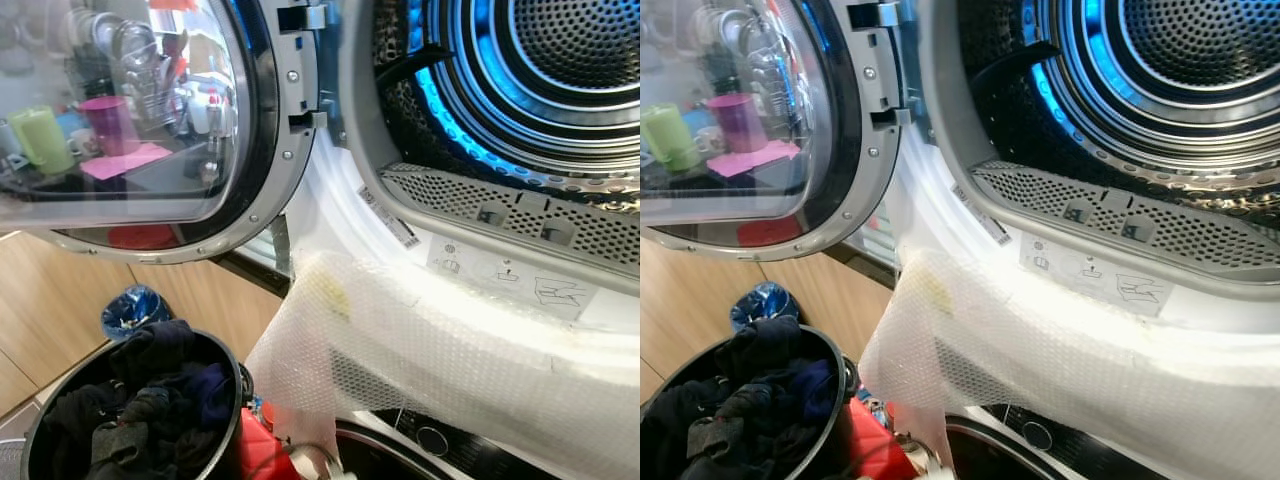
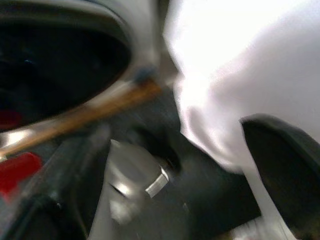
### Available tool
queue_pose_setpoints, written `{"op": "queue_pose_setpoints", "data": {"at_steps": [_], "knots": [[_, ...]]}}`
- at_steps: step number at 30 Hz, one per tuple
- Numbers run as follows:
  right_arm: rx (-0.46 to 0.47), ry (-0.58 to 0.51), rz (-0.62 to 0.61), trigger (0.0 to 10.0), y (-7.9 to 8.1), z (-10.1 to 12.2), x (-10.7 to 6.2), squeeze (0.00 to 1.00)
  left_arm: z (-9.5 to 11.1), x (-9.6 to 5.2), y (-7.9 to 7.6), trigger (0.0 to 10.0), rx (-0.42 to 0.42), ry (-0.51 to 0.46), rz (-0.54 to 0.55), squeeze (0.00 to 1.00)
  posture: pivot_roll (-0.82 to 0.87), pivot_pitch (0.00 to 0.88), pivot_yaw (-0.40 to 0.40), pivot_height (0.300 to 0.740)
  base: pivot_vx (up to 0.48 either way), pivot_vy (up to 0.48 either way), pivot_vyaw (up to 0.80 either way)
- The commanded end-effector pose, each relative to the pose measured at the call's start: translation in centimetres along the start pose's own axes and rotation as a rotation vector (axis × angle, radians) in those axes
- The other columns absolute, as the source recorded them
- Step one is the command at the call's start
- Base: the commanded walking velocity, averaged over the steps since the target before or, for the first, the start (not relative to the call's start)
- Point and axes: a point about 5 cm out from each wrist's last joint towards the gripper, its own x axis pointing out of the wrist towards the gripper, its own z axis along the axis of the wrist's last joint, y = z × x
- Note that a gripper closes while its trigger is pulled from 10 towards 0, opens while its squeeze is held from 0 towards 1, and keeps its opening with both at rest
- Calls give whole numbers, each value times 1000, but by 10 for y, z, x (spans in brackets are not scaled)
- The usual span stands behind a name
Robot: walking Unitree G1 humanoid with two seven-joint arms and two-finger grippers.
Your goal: Clothes washing
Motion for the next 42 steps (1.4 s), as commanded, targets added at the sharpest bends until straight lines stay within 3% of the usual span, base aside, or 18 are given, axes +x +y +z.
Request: {"op": "queue_pose_setpoints", "data": {"at_steps": [1,6,11,14,19,24,25,26,27,30,34,38,40,41,42], "knots": [[22,2,5,10000,2,0,0,0,-5,0,-2,10000,5,13,-5,0,-171,0,95,740,0,0,0],[57,-1,13,10000,-1,0,0,0,-2,1,-5,10000,-8,-3,-19,0,-171,0,95,740,0,0,0],[54,-30,14,10000,-1,3,0,0,1,4,-17,10000,44,-11,-131,0,-171,0,91,740,0,0,0],[33,-166,37,10000,3,21,1,0,2,4,-24,10000,22,-11,-239,0,-165,0,92,740,0,0,0],[29,-331,160,10000,21,51,3,0,0,3,-26,10000,33,2,-259,0,-172,0,97,740,0,0,0],[-3,-320,256,10000,31,53,4,0,0,3,-24,10000,10,-11,-255,0,-172,0,94,740,0,0,0],[-79,-289,333,10000,37,46,2,0,3,2,-20,10000,-29,-39,-246,0,-173,0,95,740,0,0,0],[-94,-284,346,10000,38,45,2,0,4,1,-19,10000,-35,-44,-244,0,-173,0,95,740,0,0,0],[-167,-277,371,10000,41,41,0,0,6,1,-16,10000,-57,-53,-248,0,-160,0,95,740,0,0,0],[-275,-281,436,10000,47,36,-4,0,19,-4,-3,10000,-58,-117,-263,0,-146,0,97,740,0,0,0],[-254,-281,442,10000,48,36,-4,0,34,-10,5,10000,26,-184,-358,0,-120,0,101,740,0,0,0],[-266,-240,447,10000,55,29,-4,0,42,-17,4,10000,163,-199,-523,0,-122,0,110,740,0,0,0],[-271,-225,455,10000,58,25,-5,0,56,-24,12,10000,236,-246,-550,0,-124,0,118,740,0,0,0],[-272,-213,455,10000,60,23,-6,0,73,-31,23,10000,268,-306,-555,0,-120,0,122,740,0,0,0],[-272,-210,454,10000,60,22,-6,0,77,-34,26,10000,270,-322,-555,0,-119,0,123,740,0,0,0]]}}
